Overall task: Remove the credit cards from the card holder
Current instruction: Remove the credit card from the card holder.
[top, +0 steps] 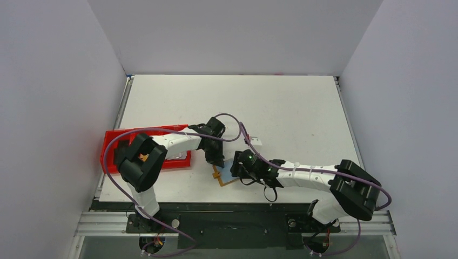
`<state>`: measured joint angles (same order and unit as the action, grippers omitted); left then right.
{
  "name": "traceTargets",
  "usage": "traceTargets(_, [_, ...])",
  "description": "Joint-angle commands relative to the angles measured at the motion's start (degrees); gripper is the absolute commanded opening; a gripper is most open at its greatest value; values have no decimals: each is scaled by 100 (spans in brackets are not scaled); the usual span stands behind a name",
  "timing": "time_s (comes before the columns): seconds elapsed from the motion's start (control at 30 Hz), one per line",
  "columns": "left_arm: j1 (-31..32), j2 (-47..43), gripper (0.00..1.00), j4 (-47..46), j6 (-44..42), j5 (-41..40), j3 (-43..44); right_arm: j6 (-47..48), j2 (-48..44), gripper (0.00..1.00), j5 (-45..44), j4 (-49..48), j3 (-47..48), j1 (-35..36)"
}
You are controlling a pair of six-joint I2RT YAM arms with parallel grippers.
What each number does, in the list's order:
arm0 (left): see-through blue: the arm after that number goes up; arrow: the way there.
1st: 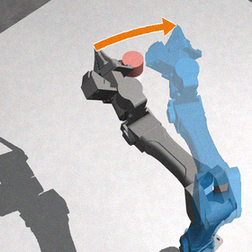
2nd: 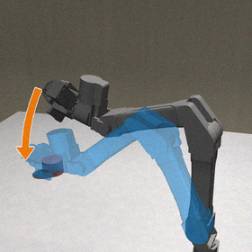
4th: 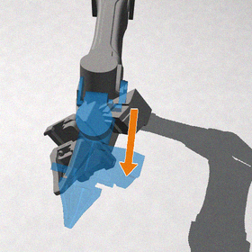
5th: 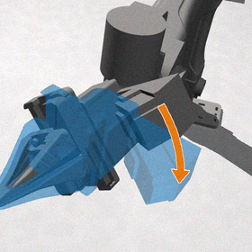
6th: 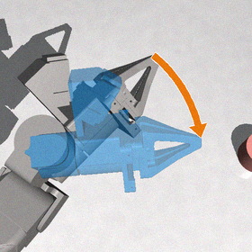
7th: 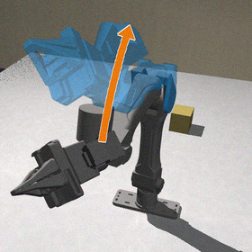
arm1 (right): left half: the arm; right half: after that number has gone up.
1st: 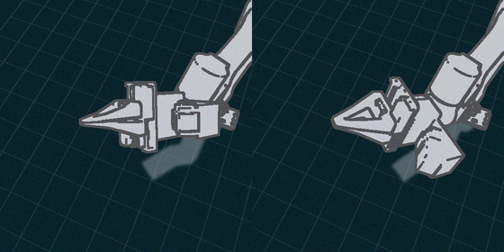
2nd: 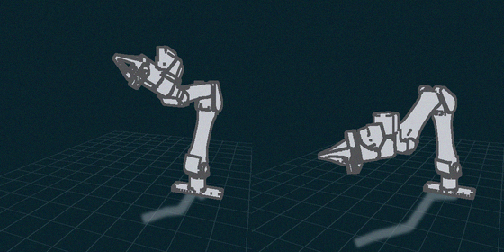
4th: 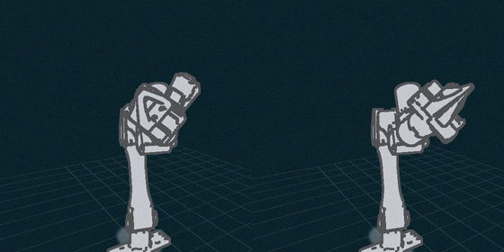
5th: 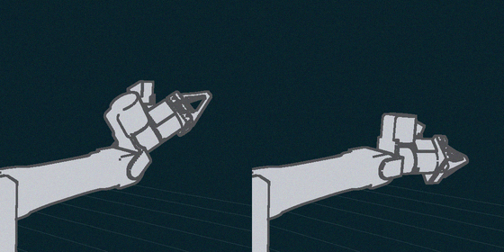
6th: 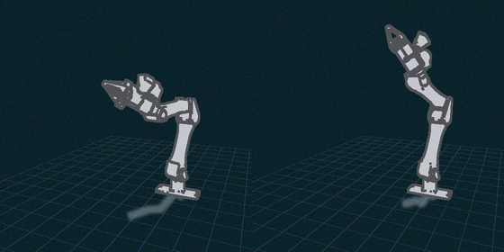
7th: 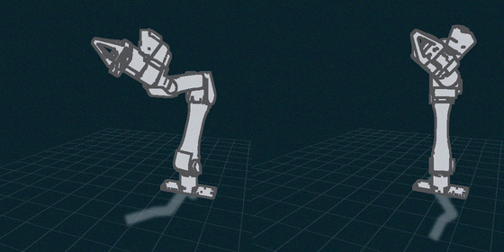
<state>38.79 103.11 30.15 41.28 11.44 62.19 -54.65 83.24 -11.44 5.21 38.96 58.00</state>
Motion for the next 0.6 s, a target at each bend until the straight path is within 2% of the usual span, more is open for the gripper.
traceTargets(0.0, [10,271,0,-143,-162,-241,22,83,-607,51,-36,-246,-199,-316])
traceTargets(0.17, [-20,284,0,-107,-209,-233,33,200,-812,49,-122,111,-286,-595])
traceTargets(0.23, [-22,296,0,-102,-222,-235,39,201,-803,44,-11,87,-328,-671])
traceTargets(0.3, [-27,292,0,-99,-237,-233,54,200,-756,31,26,84,-344,-675])
traceTargets(0.37, [-35,297,0,-96,-239,-232,60,201,-670,28,70,87,-320,-682])
traceTargets(0.57, [-42,300,0,-69,-254,-237,77,192,-336,28,124,-22,-358,-687])
